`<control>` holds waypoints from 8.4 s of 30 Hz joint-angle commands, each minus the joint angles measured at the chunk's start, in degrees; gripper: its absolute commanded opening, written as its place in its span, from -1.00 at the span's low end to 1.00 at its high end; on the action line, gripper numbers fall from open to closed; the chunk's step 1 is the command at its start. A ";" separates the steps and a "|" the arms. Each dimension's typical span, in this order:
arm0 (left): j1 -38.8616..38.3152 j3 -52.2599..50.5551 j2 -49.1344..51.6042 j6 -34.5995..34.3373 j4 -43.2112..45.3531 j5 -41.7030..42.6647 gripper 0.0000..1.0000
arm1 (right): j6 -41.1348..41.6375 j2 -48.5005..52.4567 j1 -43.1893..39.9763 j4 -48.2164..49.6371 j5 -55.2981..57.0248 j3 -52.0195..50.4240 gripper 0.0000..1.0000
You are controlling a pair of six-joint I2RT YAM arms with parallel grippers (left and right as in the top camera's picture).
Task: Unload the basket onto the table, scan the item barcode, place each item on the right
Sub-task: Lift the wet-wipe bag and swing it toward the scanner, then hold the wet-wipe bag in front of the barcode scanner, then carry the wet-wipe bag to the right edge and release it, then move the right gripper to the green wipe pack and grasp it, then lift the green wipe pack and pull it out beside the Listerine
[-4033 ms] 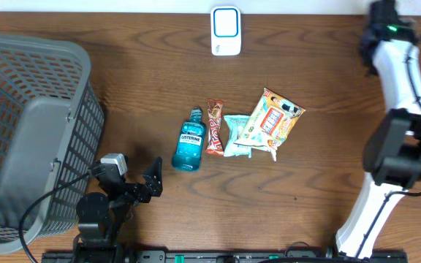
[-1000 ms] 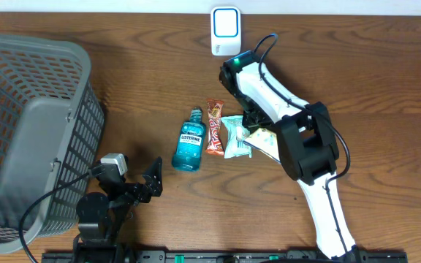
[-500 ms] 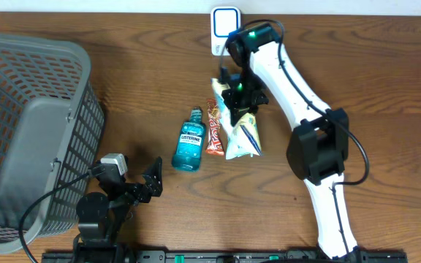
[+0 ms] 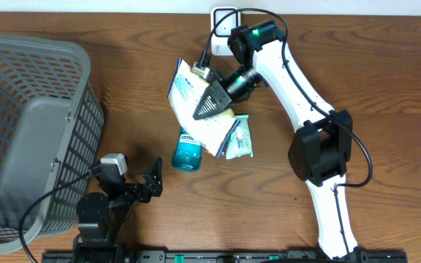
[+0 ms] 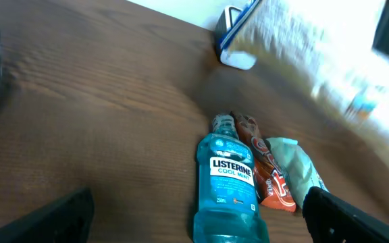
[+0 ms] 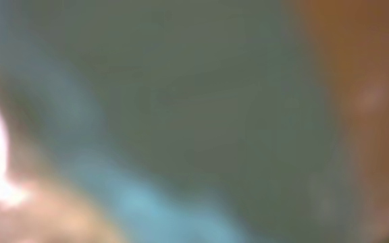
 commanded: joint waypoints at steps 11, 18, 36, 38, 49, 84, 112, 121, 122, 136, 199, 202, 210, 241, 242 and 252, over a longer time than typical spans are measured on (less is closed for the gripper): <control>0.28 0.22 -0.13 -0.11 -0.02 0.52 0.97 | 11.37 -1.79 2.43 -0.07 -17.00 0.96 -0.97; 0.28 0.22 -0.13 -0.11 -0.02 0.52 0.96 | 12.04 -1.81 2.43 -0.07 -16.92 0.96 -0.97; 0.28 0.22 -0.13 -0.11 -0.02 0.52 0.97 | 11.34 -24.09 1.07 -0.09 -1.73 -17.38 -0.97; 0.28 0.22 -0.13 -0.11 -0.02 0.52 0.96 | 8.31 -28.81 -0.68 -0.07 -1.77 -24.55 -0.98; 0.28 0.22 -0.13 -0.11 -0.02 0.52 0.97 | -10.78 -42.45 -8.55 0.72 -12.94 -53.07 -0.97; 0.28 0.22 -0.13 -0.11 -0.02 0.52 0.96 | 1.55 -20.50 -1.51 94.86 59.36 -39.76 -0.98; 0.28 0.22 -0.13 -0.11 -0.02 0.52 0.96 | 18.43 -3.50 -1.20 79.87 73.33 -4.39 -0.98; 0.28 0.22 -0.13 -0.11 -0.02 0.52 0.96 | 18.45 -16.26 -5.57 51.41 103.91 -4.42 -0.98; 0.28 0.22 -0.13 -0.11 -0.02 0.52 0.96 | 18.16 -16.31 -6.82 50.03 106.66 -4.39 -0.98; 0.28 0.22 -0.13 -0.11 -0.02 0.52 0.97 | 13.11 -6.62 -39.34 51.01 92.06 -13.33 -0.98; 0.28 0.22 -0.13 -0.11 -0.02 0.52 0.97 | 56.30 -11.74 17.07 27.85 87.41 -29.92 0.60; 0.28 0.22 -0.13 -0.11 -0.02 0.52 0.96 | 57.48 -10.86 18.29 28.46 87.69 -31.87 0.48; 0.28 0.22 -0.13 -0.11 -0.02 0.52 0.97 | 63.95 -9.77 22.10 32.98 98.47 -40.26 0.46; 0.28 0.22 -0.13 -0.11 -0.02 0.52 0.96 | 56.28 -9.68 19.89 43.80 93.18 -49.88 -0.85; 0.28 0.22 -0.13 -0.11 -0.02 0.52 0.97 | 55.41 -9.68 19.89 43.65 91.58 -49.22 -0.87; 0.28 0.22 -0.13 -0.11 -0.02 0.52 0.97 | 39.85 -9.68 18.23 31.71 65.11 -32.92 -0.98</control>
